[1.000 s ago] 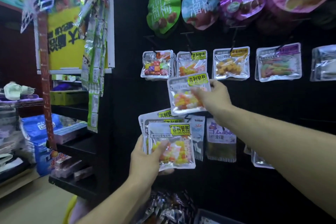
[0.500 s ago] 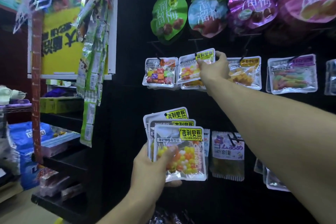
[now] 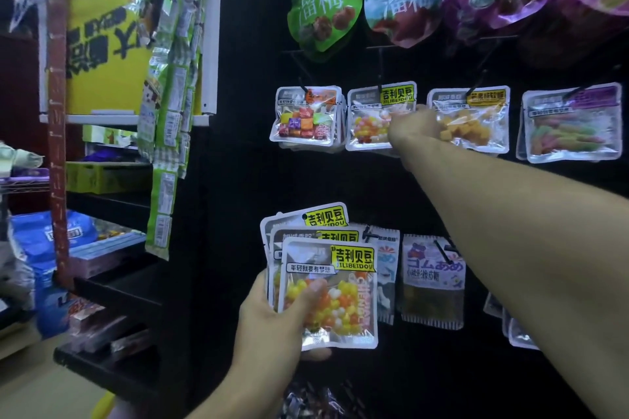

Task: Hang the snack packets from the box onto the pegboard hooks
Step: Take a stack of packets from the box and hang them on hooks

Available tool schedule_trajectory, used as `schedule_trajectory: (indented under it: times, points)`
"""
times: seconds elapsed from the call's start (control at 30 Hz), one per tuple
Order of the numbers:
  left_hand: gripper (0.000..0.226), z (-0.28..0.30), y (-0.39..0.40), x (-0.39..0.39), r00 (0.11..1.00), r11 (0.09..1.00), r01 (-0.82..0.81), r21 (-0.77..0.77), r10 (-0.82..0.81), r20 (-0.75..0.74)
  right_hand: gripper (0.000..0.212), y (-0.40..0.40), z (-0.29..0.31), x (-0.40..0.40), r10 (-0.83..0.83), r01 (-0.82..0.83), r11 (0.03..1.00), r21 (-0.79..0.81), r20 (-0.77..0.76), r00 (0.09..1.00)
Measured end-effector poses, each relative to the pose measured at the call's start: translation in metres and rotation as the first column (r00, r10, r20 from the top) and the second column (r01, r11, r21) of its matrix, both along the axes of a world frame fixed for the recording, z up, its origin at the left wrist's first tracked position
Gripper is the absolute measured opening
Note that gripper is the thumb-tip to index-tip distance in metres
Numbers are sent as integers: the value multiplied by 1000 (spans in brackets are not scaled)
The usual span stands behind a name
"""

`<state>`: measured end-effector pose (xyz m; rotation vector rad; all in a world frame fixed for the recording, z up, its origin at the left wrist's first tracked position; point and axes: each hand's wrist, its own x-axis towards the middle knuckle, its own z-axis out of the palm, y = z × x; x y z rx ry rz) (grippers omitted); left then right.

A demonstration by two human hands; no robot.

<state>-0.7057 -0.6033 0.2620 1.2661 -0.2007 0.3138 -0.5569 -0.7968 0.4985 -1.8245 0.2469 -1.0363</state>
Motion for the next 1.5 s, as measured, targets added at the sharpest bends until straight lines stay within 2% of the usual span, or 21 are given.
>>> schedule_trajectory:
  times: [0.1, 0.2, 0.33, 0.43, 0.57, 0.67, 0.77, 0.93, 1.07, 1.17, 1.3, 1.4, 1.5]
  points:
    - [27, -2, 2, 1, 1000, 1000, -19, 5, 19, -8, 47, 1, -1, 0, -30, 26, 998, -57, -69, 997]
    - [26, -1, 1, 0, 1000, 1000, -25, 3, 25, -3, 46, -1, -5, -2, -6, 3, 999, -42, -77, 997]
    - [26, 6, -4, -10, 1000, 1000, -16, -14, 16, 9, 63, -13, -21, -18, -1, -6, 997, -83, -83, 997]
    - [25, 14, -10, -21, 1000, 999, -7, -34, 8, 19, 63, -17, -42, -44, 90, -96, 991, -90, -70, 993]
    - [26, 27, -16, -37, 999, 999, -4, -54, 6, 33, 41, -7, -80, -103, 294, -313, 943, -115, -155, 943]
    - [25, 35, -20, -46, 999, 997, -16, -81, 19, 35, 47, -1, -111, -151, 432, -467, 882, -64, -287, 855]
    - [26, 39, -25, -51, 999, 993, -35, -116, 36, 7, 51, 1, -140, -181, 521, -545, 838, 27, -339, 784]
    - [21, 42, -34, -55, 998, 992, -55, -117, 52, -25, 37, -3, -160, -194, 593, -580, 803, 134, -260, 762]
    - [25, 46, -40, -57, 1000, 990, -15, -139, 13, -14, 33, -16, -155, -188, 624, -585, 782, 216, -263, 736]
    - [24, 47, -39, -56, 1000, 989, 11, -149, -15, -22, 33, -24, -152, -187, 598, -554, 801, 227, -249, 762]
    - [19, 38, -30, -48, 998, 990, -28, -137, 21, -54, 30, -34, -136, -176, 505, -474, 861, 184, -198, 840]
    - [15, 31, -24, -39, 997, 990, -48, -132, 39, -64, 27, -35, -109, -159, 439, -427, 897, 114, -126, 890]
    - [13, 28, -23, -29, 998, 993, -51, -107, 47, -39, 37, -23, -63, -139, 398, -397, 917, 36, -32, 917]
